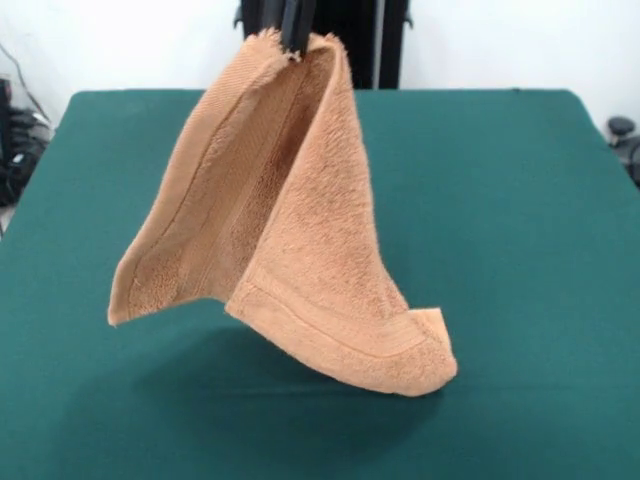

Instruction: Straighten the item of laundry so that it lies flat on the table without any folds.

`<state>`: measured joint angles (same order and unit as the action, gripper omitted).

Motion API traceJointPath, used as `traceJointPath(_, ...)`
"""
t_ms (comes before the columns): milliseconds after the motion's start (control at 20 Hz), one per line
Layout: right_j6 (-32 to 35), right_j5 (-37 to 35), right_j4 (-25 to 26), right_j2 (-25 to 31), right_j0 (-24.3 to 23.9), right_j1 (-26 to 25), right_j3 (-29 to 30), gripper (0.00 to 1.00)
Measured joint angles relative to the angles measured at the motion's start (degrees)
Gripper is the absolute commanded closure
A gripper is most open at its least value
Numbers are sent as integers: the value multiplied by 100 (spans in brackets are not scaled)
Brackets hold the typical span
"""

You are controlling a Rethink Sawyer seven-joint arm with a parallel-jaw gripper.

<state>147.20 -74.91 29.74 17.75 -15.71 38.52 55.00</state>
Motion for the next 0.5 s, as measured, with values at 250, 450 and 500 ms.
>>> traceJointPath(250,854,724,864,-930,904,-14,-11,100)
traceJointPath(450,1473,927,1251,-1365,1379,-91,-62,100)
traceJointPath(500,1696,954,1321,-1487,1515,-115,-71,100)
